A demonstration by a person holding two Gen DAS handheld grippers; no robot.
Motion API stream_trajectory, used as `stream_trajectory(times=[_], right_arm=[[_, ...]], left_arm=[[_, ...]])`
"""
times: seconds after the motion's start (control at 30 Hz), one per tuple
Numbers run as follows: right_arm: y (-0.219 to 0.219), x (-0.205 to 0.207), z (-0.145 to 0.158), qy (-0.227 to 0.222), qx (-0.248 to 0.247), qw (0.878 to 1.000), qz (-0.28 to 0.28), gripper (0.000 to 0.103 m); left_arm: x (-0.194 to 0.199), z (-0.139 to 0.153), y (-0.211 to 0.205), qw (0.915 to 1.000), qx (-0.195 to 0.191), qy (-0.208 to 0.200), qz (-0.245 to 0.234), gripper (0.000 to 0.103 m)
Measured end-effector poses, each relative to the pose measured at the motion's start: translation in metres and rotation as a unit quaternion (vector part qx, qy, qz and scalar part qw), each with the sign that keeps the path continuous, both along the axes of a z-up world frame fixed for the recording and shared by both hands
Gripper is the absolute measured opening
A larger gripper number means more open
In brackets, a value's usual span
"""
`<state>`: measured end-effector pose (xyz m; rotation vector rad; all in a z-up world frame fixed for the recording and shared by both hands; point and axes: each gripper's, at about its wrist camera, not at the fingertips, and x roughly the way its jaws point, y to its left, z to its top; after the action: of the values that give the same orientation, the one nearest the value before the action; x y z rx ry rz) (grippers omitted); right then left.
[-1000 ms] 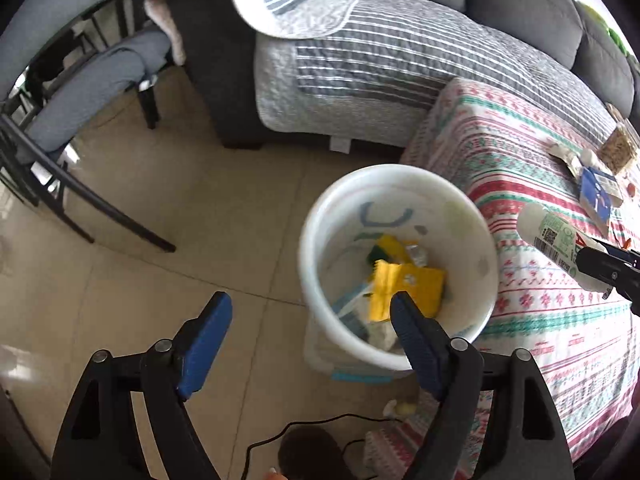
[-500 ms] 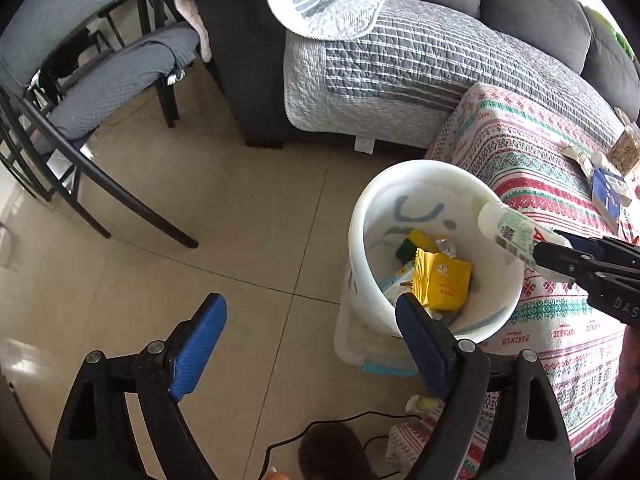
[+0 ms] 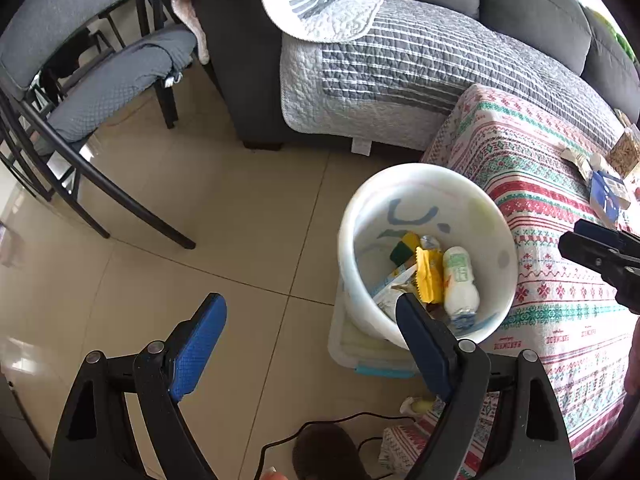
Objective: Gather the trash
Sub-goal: 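Grasp the orange peel on the tablecloth with the right tool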
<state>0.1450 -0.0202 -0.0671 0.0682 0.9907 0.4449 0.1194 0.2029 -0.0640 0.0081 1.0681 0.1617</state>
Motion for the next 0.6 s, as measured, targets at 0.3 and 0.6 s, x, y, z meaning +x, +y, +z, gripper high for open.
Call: stream_trajectory(times=[0.3, 0.6], right_arm=[[-0.077, -0.003, 0.015, 0.003, -0.025, 0.997, -0.074, 0.077], [-0.18, -0.002, 0.014, 0.03, -0.062, 0.984, -0.165, 0.077]], left_arm=[[0.012, 0.006, -0.041, 0.9995, -0.006, -0.002, -0.03, 0.09], [0.031, 0.007, -0.091, 0.9982, -0.001, -0.004, -0.059, 0.099]])
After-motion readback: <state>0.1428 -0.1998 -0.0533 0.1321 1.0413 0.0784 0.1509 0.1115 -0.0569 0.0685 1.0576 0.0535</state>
